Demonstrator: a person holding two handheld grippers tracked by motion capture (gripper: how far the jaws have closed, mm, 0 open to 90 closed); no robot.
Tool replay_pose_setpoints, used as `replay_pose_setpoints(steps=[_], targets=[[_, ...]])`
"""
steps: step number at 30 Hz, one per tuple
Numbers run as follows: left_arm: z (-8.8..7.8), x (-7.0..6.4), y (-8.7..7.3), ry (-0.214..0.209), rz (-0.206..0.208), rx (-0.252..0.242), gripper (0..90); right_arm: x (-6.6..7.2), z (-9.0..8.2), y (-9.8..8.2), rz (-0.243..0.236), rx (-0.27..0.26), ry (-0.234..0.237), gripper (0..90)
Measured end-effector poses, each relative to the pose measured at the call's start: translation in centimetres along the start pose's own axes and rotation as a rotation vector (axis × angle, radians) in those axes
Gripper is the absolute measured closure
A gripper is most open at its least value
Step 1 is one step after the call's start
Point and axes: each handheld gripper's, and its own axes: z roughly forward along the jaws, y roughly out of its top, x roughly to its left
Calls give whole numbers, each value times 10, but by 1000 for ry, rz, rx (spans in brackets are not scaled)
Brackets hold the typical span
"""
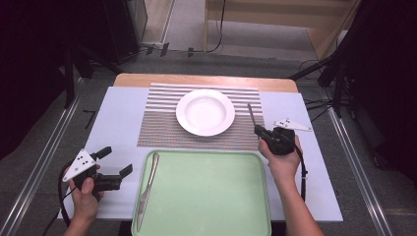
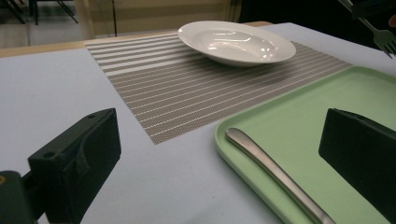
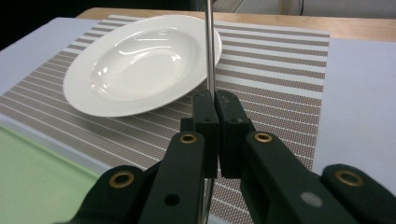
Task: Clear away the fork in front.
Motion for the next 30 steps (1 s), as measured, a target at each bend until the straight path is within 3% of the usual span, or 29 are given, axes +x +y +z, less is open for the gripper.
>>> replay_pose_setpoints(steps=[19, 30], targets=[[26, -39, 27, -92, 55, -4, 0, 16, -31, -26, -20, -99, 82, 867], [49, -63, 41, -147, 67, -6, 0, 27, -36, -33, -41, -110, 131, 867]])
